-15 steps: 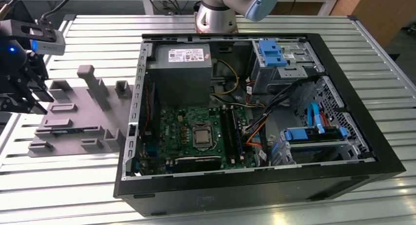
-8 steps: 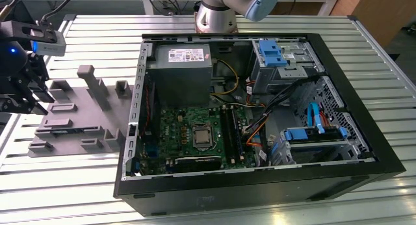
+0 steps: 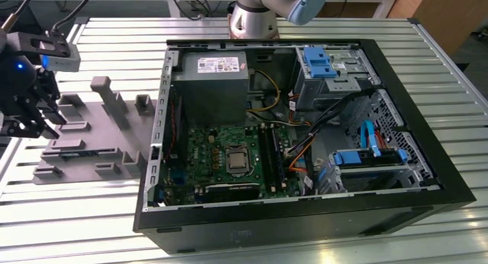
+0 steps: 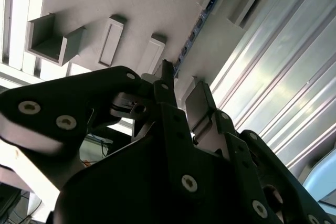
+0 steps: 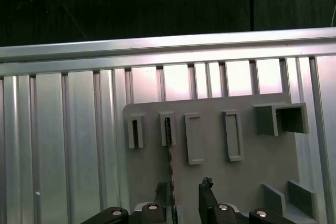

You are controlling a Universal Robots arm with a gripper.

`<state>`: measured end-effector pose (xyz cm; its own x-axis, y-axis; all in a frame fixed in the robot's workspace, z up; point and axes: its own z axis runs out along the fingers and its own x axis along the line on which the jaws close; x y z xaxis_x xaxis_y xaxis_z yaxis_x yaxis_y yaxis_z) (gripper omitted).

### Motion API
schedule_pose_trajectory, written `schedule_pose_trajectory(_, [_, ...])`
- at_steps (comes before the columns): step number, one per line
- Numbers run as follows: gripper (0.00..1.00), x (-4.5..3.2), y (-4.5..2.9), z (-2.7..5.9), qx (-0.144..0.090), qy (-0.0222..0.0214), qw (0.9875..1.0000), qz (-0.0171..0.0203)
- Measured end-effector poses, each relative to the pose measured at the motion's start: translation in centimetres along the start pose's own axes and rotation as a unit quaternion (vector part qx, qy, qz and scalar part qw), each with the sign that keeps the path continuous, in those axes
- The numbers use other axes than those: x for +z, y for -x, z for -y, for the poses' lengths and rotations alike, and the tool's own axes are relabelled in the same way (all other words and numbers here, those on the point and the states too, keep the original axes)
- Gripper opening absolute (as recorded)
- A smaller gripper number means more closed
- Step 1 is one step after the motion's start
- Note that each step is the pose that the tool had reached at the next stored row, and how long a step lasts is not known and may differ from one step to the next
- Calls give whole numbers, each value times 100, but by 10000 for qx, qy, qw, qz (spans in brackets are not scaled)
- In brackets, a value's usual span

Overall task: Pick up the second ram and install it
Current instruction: 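Pick up the second ram and move it above second insertion slot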

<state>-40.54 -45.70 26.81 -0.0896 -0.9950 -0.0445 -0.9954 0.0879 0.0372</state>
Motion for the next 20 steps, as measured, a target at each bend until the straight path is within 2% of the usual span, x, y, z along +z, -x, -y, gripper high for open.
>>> schedule_pose_trajectory(17, [37, 308, -39, 14, -44, 2, 10000, -2])
schedule_pose_trajectory(20, [37, 320, -40, 14, -49, 3, 10000, -3])
